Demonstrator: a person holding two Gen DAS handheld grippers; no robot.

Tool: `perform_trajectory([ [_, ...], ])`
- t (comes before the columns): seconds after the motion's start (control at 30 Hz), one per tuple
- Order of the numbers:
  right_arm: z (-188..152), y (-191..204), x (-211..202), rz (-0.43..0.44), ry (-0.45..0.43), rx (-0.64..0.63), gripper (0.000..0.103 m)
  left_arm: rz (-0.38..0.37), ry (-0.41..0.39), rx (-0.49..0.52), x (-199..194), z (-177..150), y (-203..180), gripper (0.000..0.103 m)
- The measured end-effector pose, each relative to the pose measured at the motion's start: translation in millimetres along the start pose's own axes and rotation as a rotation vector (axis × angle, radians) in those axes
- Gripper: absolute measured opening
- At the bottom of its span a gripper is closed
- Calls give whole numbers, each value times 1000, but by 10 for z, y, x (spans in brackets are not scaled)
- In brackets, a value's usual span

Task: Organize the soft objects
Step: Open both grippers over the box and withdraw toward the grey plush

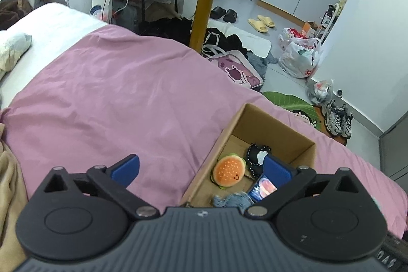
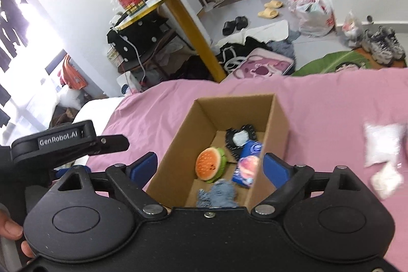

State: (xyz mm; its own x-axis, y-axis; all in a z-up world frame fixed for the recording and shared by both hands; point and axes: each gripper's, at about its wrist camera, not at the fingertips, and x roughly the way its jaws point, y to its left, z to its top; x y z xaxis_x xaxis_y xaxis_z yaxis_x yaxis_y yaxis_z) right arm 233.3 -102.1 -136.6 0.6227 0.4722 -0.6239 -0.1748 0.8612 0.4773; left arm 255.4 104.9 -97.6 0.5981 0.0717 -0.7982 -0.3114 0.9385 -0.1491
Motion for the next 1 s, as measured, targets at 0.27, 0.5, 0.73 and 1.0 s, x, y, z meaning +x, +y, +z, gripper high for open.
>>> perform_trajectory([
  [0.27,28,-127,-338,-38,-41,-31,103,-29,-48,-2,-243,-117,-156,103],
  [0.5,22,-188,-543,-44,-55,-44,103,-6,-98,48,-477,-231,-324,103],
  [0.73,3,-273,-805,-37,-74,-41,103,-4,-114,67,-686,-361,-446,103],
  [1.0,-29,-382,-1093,-49,-86,-42,103,-57,-107,79,-921,-529,-592,103],
])
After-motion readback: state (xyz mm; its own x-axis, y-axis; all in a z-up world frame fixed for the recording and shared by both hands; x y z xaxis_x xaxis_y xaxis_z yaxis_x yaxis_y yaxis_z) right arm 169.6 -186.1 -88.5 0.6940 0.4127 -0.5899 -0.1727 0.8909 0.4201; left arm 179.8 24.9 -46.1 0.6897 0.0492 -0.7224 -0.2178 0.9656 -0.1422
